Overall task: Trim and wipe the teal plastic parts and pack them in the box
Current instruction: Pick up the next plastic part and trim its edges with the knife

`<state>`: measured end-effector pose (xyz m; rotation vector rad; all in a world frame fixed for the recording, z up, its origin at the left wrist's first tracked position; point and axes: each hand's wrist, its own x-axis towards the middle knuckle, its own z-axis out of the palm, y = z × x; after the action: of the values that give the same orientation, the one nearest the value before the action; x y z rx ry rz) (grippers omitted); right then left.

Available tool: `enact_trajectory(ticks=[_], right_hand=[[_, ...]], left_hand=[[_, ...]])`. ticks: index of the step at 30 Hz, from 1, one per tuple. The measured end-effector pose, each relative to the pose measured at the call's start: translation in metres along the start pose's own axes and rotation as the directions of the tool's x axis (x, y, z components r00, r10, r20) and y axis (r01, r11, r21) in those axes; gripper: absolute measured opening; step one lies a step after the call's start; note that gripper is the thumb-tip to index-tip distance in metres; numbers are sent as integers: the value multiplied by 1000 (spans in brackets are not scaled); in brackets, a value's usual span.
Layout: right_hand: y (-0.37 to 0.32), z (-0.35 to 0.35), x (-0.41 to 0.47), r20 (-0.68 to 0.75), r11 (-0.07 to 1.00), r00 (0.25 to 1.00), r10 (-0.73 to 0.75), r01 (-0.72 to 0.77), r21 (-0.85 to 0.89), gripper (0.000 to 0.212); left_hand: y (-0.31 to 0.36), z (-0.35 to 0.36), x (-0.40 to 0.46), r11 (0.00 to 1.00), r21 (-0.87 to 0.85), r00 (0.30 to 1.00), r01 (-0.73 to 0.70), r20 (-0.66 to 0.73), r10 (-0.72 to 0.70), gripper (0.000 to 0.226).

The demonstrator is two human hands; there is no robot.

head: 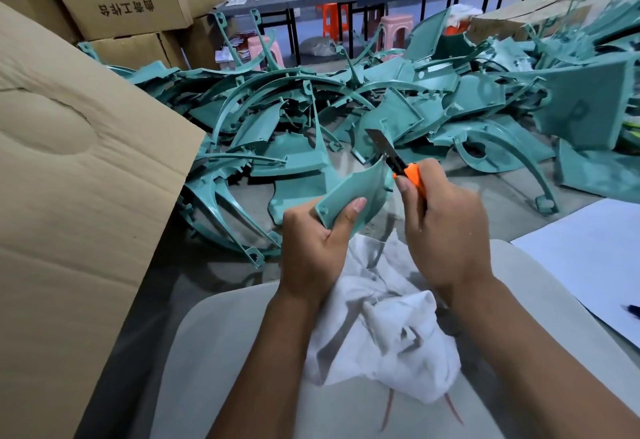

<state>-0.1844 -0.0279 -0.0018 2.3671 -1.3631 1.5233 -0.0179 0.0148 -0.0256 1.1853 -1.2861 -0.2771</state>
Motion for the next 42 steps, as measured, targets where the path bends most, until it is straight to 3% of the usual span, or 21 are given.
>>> enact_trajectory(ticks=[5, 8, 11, 13, 15, 17, 18, 19, 20, 23, 25, 27, 30, 32, 34, 36, 38, 42], right_hand=[[-14, -1, -2, 66, 979, 984, -167, 157, 127, 30], [-5, -2, 0, 70, 990, 990, -123, 118, 76, 30], [13, -3, 4, 66, 1000, 998, 24, -22, -18, 31], [22, -5, 7, 52, 986, 985, 161, -158, -58, 31], [27, -4, 7, 24, 964, 966, 257, -258, 64, 34], [21, -5, 7, 96, 823, 926, 364, -369, 433, 38], [14, -6, 7, 211, 661, 889, 406, -445, 604, 42], [8, -6, 6, 342, 513, 851, 399, -517, 685, 46], [3, -4, 4, 448, 447, 821, 353, -569, 690, 49], [-7, 2, -2, 565, 403, 795, 219, -602, 690, 36], [-7, 4, -3, 515, 368, 824, 238, -567, 737, 30], [-3, 4, -1, 441, 365, 843, 308, -533, 763, 34], [11, -3, 6, 323, 510, 873, 365, -478, 715, 34], [22, -8, 10, 298, 591, 898, 323, -437, 678, 32], [25, -10, 11, 297, 648, 921, 252, -389, 655, 30], [22, -7, 8, 265, 693, 941, 209, -334, 639, 22], [19, -5, 6, 211, 739, 959, 192, -282, 611, 15], [20, -3, 5, 135, 914, 990, 42, -93, 395, 38]], left_hand=[[-3, -6, 0, 991, 112, 997, -75, 11, 74, 36], [-1, -11, 4, 978, 165, 991, -130, -16, 134, 27], [1, -17, 7, 960, 245, 983, -137, -84, 162, 29], [11, -17, 6, 997, 71, 979, -14, -202, 29, 10], [19, -16, 8, 958, -254, 910, 135, -350, -221, 19], [18, -18, 13, 768, -589, 817, 250, -298, -494, 49], [18, -19, 15, 657, -692, 796, 299, -199, -572, 56], [18, -19, 17, 544, -764, 785, 346, -81, -614, 53], [18, -19, 18, 421, -822, 775, 383, 38, -630, 49], [24, -9, 17, 114, -862, 732, 494, 342, -589, 50], [25, -2, 13, 56, -856, 748, 514, 415, -518, 53], [23, 0, 12, 109, -840, 771, 531, 427, -472, 48], [17, -9, 14, 232, -789, 772, 569, 416, -481, 33], [10, -22, 18, 443, -706, 803, 553, 309, -510, 32], [5, -34, 20, 689, -520, 862, 505, 263, -433, 28], [2, -38, 19, 841, -367, 914, 397, 239, -327, 24], [3, -37, 19, 884, -353, 950, 308, 156, -269, 22], [9, -38, 28, 850, -457, 945, 261, -56, -321, 13]])
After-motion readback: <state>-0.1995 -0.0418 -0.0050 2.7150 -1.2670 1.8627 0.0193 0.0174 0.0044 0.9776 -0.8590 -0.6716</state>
